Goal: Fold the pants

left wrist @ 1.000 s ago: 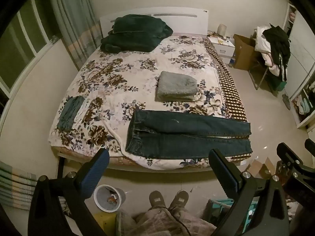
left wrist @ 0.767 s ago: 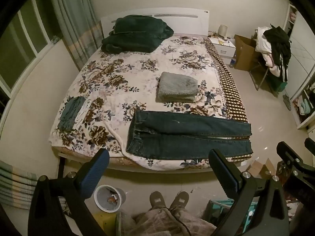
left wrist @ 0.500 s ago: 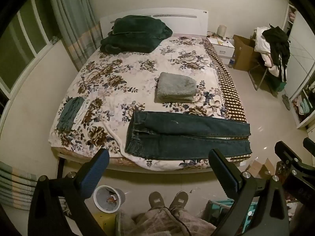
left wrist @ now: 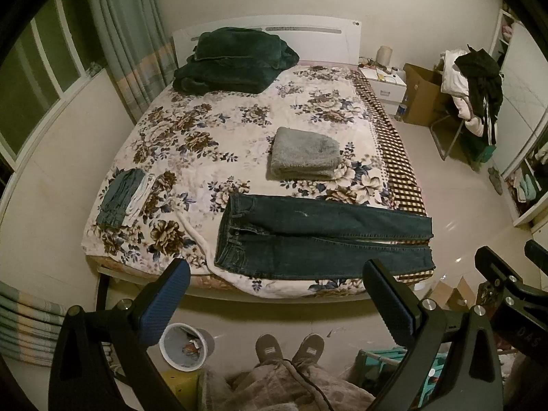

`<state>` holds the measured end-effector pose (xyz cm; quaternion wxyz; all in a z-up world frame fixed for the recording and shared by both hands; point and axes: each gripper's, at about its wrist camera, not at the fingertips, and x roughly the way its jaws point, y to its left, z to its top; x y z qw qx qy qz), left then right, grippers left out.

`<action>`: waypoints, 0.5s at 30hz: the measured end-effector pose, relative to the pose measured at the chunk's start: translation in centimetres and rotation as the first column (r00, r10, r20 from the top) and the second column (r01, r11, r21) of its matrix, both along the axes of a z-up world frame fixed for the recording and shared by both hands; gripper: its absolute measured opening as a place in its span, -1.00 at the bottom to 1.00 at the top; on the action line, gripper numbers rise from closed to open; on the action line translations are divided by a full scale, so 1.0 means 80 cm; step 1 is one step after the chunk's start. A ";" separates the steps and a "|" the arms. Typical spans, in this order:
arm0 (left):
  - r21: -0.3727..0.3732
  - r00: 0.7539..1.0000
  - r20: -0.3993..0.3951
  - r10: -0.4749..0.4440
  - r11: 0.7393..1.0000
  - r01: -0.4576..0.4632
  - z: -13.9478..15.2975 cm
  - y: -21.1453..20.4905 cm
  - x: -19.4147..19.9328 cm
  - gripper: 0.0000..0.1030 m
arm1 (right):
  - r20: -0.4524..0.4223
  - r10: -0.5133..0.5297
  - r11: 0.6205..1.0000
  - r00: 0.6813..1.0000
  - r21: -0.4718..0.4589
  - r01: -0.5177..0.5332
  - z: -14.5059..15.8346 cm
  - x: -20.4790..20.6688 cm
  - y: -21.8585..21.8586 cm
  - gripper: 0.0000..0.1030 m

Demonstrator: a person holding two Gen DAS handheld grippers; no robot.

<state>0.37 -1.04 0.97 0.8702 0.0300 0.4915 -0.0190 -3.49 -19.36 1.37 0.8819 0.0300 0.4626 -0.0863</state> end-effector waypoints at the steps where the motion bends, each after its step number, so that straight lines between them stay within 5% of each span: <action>1: -0.001 1.000 0.000 0.000 1.000 0.000 0.001 -0.003 0.001 1.00 | 0.000 0.001 1.000 1.000 0.001 -0.001 0.000 0.000 0.000 1.00; 15: -0.005 1.000 0.007 -0.001 1.000 0.001 -0.002 0.002 -0.001 1.00 | -0.004 0.018 1.000 1.000 0.011 -0.018 0.006 0.001 0.011 1.00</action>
